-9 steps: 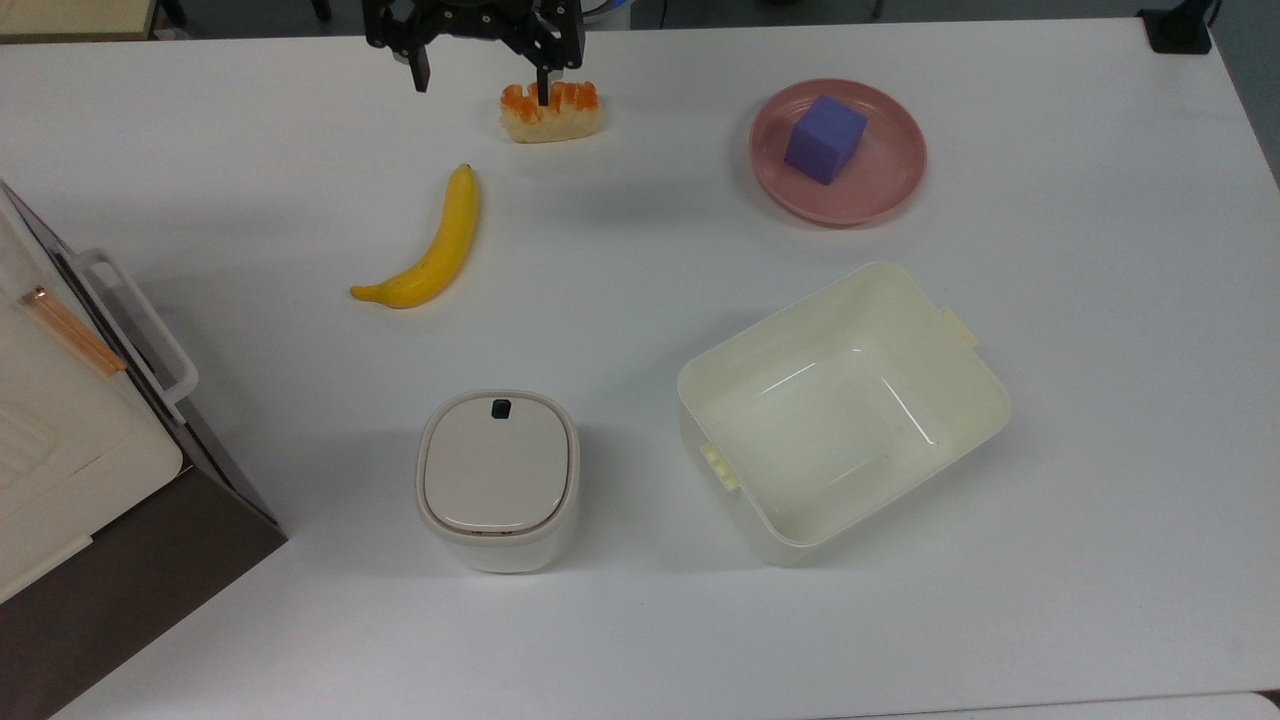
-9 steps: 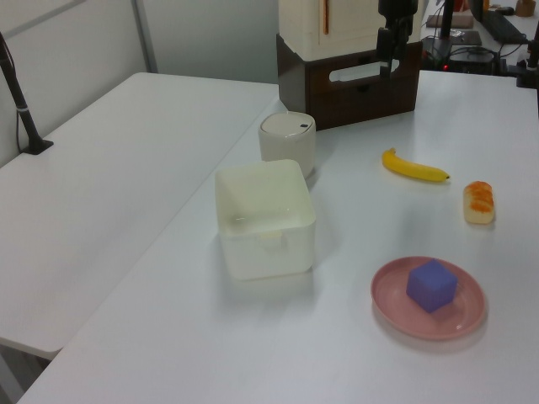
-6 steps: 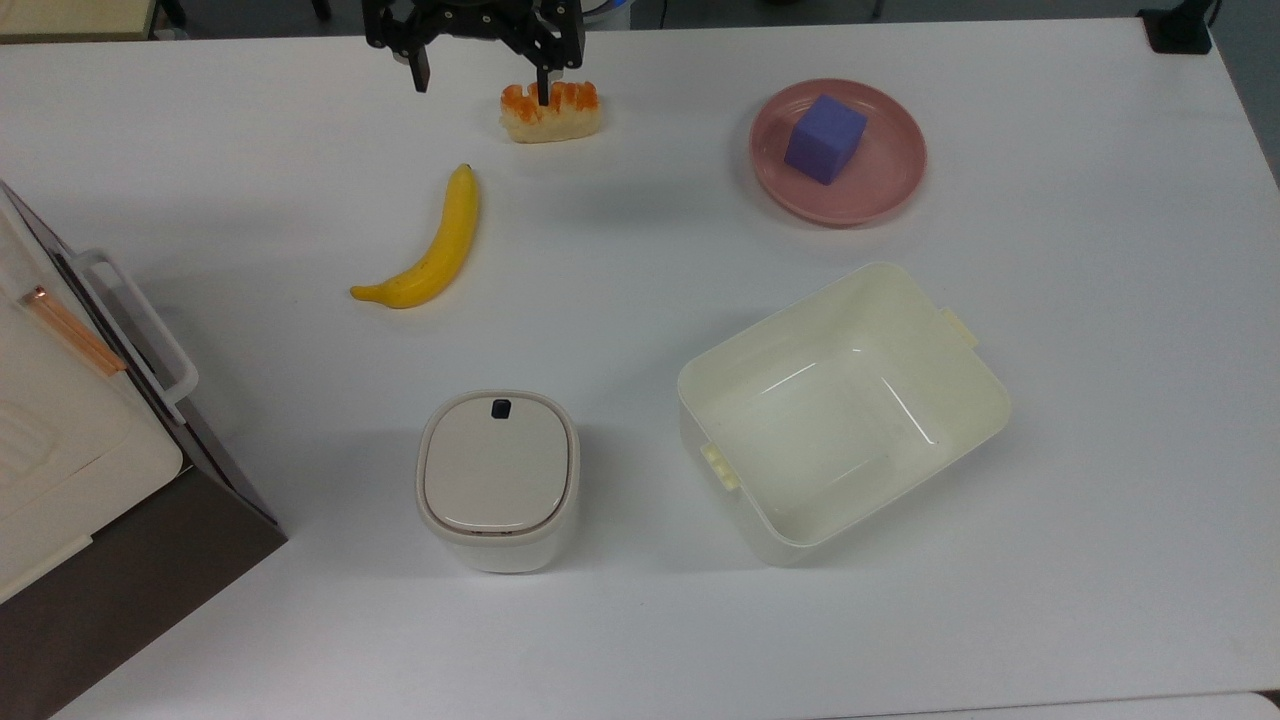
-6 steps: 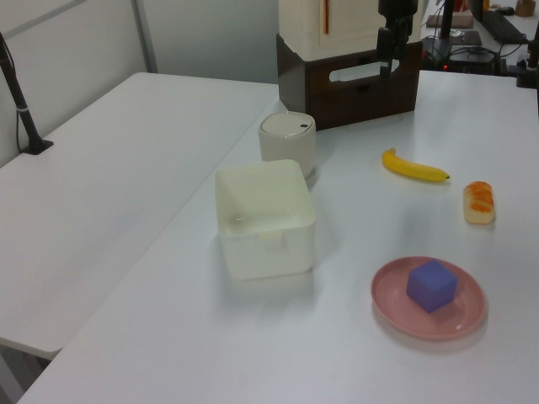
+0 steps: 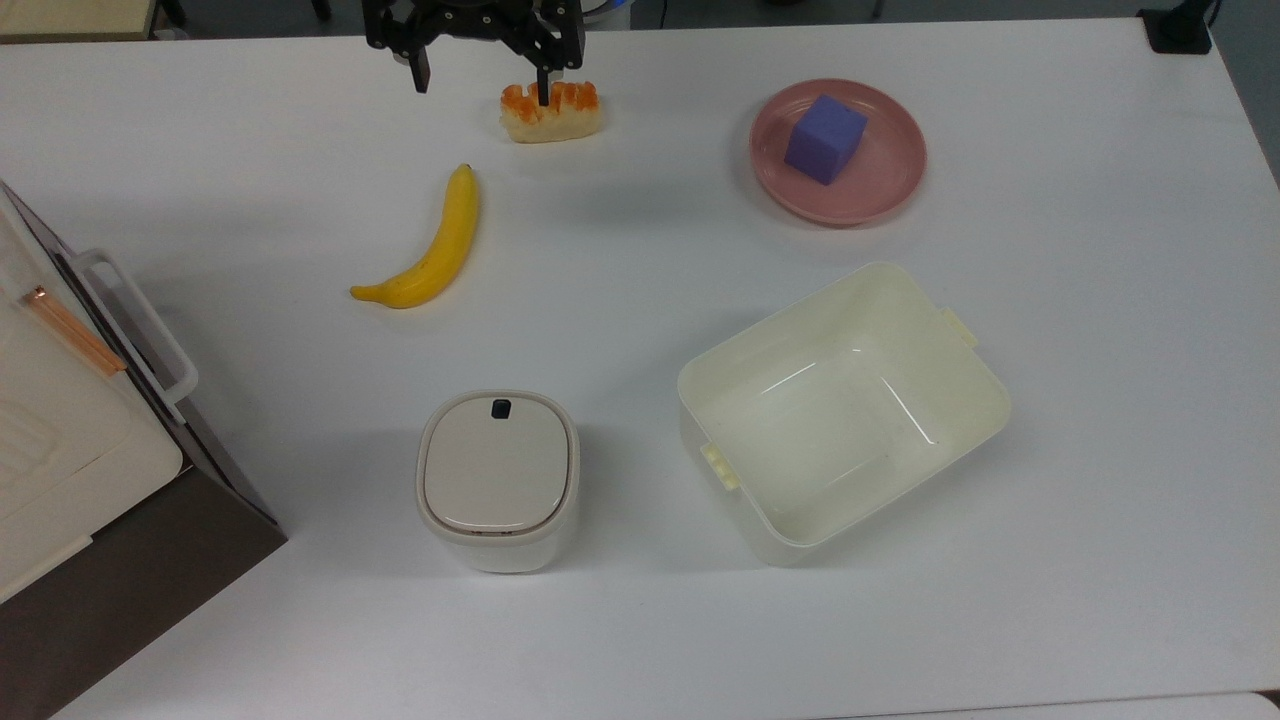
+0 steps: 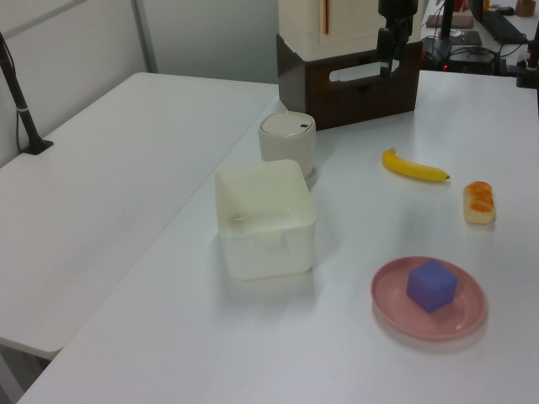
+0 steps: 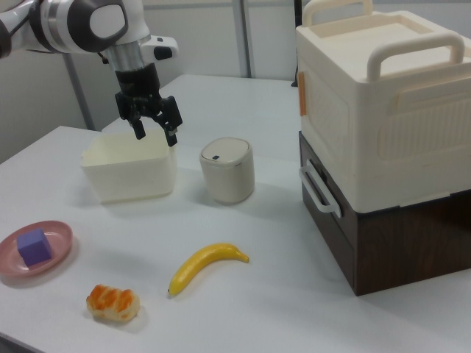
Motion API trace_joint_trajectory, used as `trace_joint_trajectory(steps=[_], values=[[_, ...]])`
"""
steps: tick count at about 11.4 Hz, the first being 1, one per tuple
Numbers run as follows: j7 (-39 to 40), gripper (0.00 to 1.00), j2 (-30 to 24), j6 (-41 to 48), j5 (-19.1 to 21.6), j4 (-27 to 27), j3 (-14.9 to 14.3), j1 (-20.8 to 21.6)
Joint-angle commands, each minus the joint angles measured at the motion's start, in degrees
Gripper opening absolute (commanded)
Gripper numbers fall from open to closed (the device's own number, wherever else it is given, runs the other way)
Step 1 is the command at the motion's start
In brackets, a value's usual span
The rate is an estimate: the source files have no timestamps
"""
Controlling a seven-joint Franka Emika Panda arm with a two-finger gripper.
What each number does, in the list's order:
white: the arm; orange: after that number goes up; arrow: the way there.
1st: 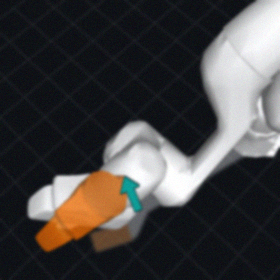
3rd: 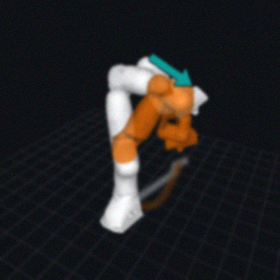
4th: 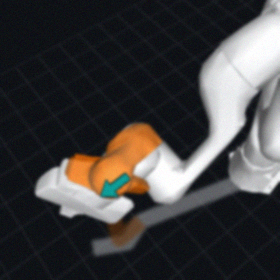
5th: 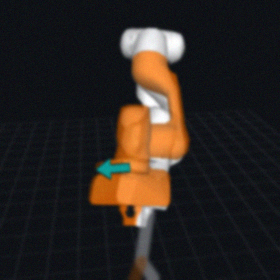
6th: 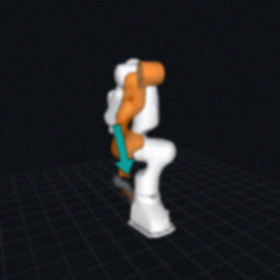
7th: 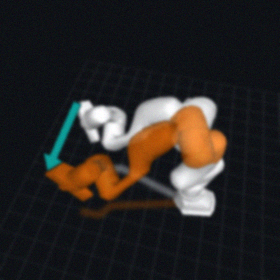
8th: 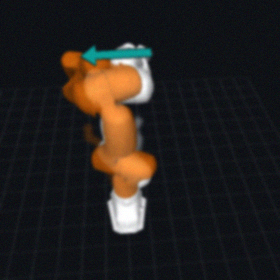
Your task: Put the cube on the table
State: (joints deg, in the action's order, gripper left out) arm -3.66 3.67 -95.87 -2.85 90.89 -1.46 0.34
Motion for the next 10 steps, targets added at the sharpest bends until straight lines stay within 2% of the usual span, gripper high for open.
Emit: trace_joint_trajectory(steps=[1,10], values=[[0.93,1.0,-1.12,0.51,-0.93,1.3,-0.39,0.63],[0.93,1.0,0.19,-0.11,-0.84,1.83,-0.21,2.39]])
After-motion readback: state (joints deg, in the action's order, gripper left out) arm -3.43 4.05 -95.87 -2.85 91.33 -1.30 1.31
